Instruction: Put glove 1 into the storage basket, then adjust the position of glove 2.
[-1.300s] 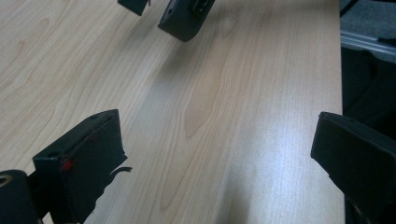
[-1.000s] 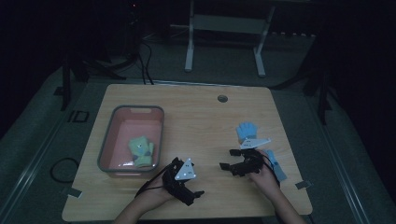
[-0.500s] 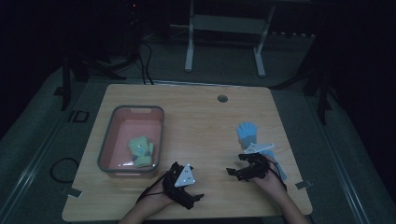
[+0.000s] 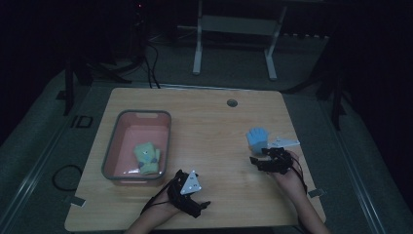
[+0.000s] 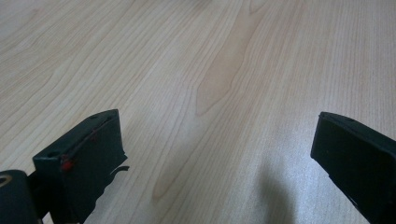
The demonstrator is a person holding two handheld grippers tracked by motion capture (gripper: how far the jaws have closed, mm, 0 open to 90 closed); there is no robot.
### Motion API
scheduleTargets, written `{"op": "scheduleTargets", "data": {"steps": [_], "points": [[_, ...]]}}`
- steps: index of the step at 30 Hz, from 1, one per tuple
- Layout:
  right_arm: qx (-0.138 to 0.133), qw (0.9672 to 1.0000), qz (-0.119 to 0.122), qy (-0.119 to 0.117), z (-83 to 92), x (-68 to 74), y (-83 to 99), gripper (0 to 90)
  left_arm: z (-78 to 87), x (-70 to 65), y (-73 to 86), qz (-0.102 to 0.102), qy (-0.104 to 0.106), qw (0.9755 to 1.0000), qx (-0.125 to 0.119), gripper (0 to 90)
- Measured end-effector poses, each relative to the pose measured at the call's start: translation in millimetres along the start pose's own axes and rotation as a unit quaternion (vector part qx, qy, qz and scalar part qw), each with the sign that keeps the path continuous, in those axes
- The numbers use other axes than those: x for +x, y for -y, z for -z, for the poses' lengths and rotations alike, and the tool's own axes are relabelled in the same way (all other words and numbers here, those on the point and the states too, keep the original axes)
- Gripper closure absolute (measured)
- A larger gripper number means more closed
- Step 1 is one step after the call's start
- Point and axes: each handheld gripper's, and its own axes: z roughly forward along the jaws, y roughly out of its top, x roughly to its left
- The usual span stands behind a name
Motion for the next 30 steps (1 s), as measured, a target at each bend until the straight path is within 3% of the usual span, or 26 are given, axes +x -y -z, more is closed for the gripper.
{"op": "scheduleTargets", "data": {"steps": [9,19,23,30], "points": [[-0.006,0.9995,0.004,0.031,-0.3,-24.3,-19.6,43.0,0.6,-2.0,-0.8,0.004,0.003,0.9999,-0.009,2.8],[0.010,0.9988,-0.008,0.048,-22.3,-51.4,-39.5,48.2,1.3,-2.4,2.3,0.008,0.001,0.9999,-0.007,2.8],[0.008,0.9995,-0.014,0.028,-30.4,-57.7,-45.1,48.3,-0.2,-2.7,2.8,0.009,0.006,0.9999,-0.002,2.8],[0.038,0.9985,-0.004,0.040,-46.7,-64.4,-45.1,60.6,1.6,-3.4,2.8,0.008,0.007,0.9999,-0.010,2.8]]}}
